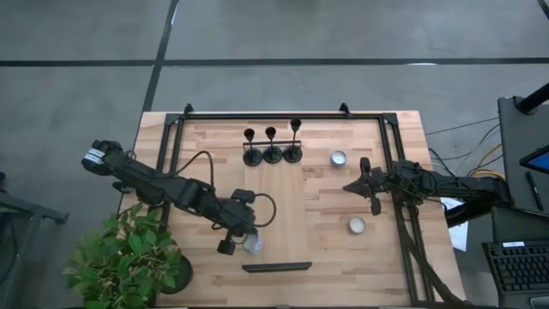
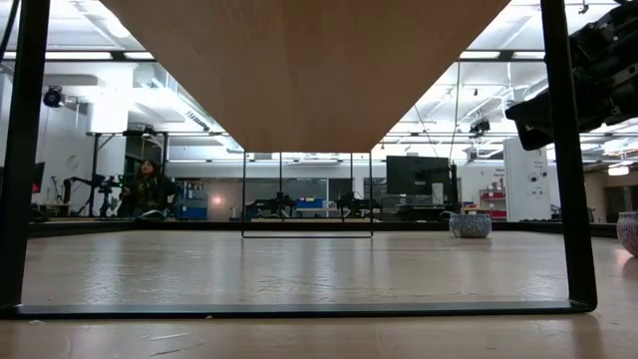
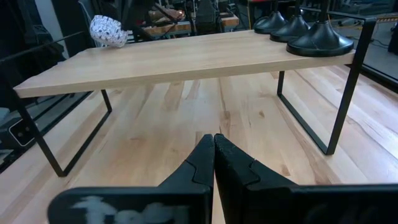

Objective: Pick & Place candle stick holders
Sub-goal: Put the red patterned scented candle on the shelf

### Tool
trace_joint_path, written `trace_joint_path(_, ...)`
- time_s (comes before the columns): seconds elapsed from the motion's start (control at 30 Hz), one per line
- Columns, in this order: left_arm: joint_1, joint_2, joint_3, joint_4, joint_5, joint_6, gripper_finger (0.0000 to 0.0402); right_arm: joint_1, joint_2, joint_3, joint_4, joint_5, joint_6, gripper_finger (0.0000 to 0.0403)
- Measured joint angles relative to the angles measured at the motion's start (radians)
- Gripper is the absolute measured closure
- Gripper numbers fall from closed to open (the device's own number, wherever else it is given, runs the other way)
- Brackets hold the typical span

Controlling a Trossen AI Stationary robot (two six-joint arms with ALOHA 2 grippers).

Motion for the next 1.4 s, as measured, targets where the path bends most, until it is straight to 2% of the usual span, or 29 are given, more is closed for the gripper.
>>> trace_joint_path(0.33,-0.002,0.0,0.0,0.021,0.031,-0.005,0.0372,0.0,0.0,0.0,0.0,0.0,0.0,0.0394)
trace_joint_path(0.5,-0.002,-0.002,0.0,0.041,0.075,-0.031,0.0372,0.0,0.0,0.0,0.0,0.0,0.0,0.0394)
trace_joint_path(0.73,-0.002,-0.023,0.0,0.062,0.077,-0.039,0.0372,0.0,0.0,0.0,0.0,0.0,0.0,0.0394)
trace_joint_path(0.93,-0.003,-0.06,0.0,-0.024,-0.092,-0.044,0.0387,0.0,0.0,0.0,0.0,0.0,0.0,0.0394)
trace_joint_path(1.03,-0.004,-0.064,-0.013,-0.051,-0.108,-0.071,0.0399,0.0,0.0,0.0,0.0,0.0,0.0,0.0394)
trace_joint_path(1.2,-0.011,-0.049,-0.013,-0.045,-0.069,-0.121,0.0396,0.0,0.0,0.0,0.0,0.0,0.0,0.0394)
trace_joint_path(1.4,-0.015,-0.024,-0.034,0.01,0.067,-0.172,0.0397,0.0,0.0,0.0,0.0,0.0,0.0,0.0394)
